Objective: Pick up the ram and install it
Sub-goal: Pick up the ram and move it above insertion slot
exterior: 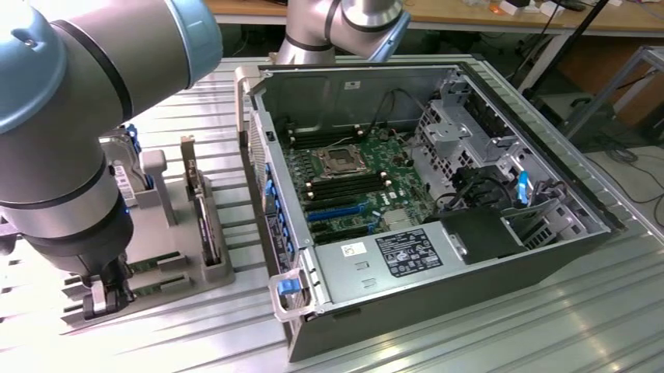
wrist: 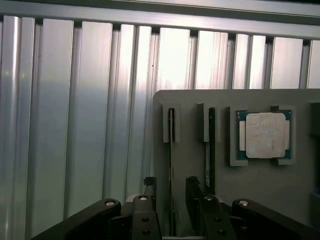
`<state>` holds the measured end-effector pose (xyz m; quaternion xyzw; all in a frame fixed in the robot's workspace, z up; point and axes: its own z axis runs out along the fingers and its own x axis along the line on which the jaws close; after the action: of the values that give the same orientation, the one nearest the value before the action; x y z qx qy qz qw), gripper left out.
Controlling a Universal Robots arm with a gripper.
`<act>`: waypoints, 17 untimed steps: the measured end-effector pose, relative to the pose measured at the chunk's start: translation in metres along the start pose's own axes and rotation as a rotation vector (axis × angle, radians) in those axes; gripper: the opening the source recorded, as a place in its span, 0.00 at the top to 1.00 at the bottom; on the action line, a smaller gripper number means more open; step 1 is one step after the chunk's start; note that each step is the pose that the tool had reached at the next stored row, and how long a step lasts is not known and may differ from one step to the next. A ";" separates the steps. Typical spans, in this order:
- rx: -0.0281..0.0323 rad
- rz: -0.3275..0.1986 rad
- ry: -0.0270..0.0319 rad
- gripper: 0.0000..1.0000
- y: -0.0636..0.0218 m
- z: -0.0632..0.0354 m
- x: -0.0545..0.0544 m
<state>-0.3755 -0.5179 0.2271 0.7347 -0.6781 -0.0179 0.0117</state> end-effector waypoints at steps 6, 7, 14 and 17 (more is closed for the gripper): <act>-0.0002 -0.018 0.0008 0.63 -0.0003 0.0038 0.000; -0.0001 -0.018 0.0007 0.63 -0.0003 0.0046 0.000; -0.0003 -0.018 0.0008 0.63 -0.0010 0.0151 -0.002; -0.0001 -0.018 0.0007 0.63 -0.0013 0.0181 -0.005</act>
<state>-0.3754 -0.5128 0.2090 0.7407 -0.6715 -0.0178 0.0119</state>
